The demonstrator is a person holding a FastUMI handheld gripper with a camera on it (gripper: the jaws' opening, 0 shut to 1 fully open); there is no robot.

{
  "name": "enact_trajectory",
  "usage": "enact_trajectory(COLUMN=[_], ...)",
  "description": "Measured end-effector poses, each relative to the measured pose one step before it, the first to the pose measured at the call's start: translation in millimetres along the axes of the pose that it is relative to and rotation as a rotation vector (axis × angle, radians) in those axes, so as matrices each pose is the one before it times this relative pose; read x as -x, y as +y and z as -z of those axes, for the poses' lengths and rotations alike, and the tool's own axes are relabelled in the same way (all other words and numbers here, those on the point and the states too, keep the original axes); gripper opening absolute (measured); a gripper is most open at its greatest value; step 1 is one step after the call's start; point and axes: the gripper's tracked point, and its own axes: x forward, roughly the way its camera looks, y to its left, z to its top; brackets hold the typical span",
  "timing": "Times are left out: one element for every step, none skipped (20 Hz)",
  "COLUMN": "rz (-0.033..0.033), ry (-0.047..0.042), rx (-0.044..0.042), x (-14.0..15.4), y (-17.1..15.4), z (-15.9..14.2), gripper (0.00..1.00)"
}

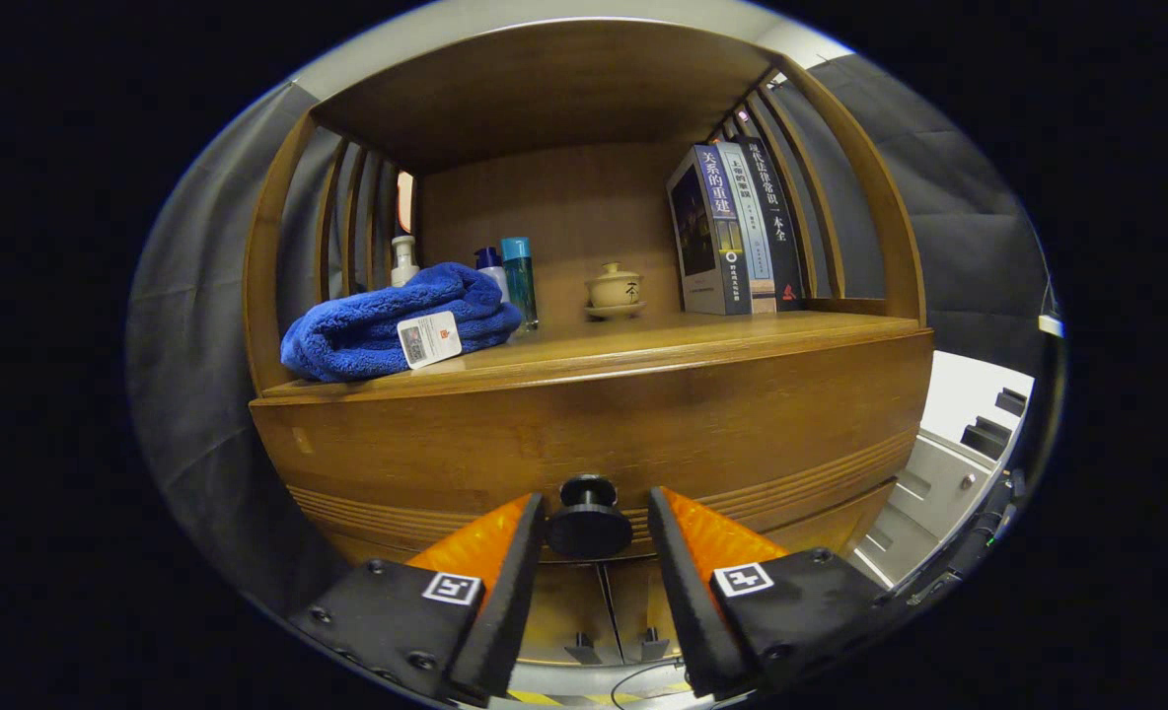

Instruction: Pull open the drawer, take out the items inside it, and place them on the countertop above the cabinet.

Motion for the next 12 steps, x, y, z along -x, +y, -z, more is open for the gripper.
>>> enact_trajectory(rz=[0.00096, 0.0207, -0.008, 0.00352, 0.00055, 0.0042, 0.00801, 0.00108, -0.0019, -0.00127, -0.00077, -0.00387], ry=[0.00211, 0.02081, 0.00879, -0.00063, 0.01279, -0.00124, 0.00728, -0.00683, -0.00192, -0.00575, -0.00491, -0.00399], rx=[0.02379, 0.02714, 0.00792, -0.00757, -0.01191, -0.01491, -0.00594, -0.00394, 0.00459, 0.01037, 0.0143, 0.01066], x=[-4.36, -4.44, -0.48, 0.69, 2.41, 0.92, -0.12, 6.18, 5.44, 9.32, 9.23, 10.46], y=[-0.18, -6.58, 1.14, 3.67, -0.11, -0.13, -1.37, 0.48, 0.92, -0.29, -0.5, 0.33], z=[0.05, 5.8, -0.22, -1.16, 1.28, -0.92, 1.03, 0.5, 1.46, 1.63, 1.24, 1.24], gripper=[0.67, 0.62, 0.58, 0.53, 0.51, 0.48, 0.45, 0.43, 0.4, 0.4, 0.4, 0.4])
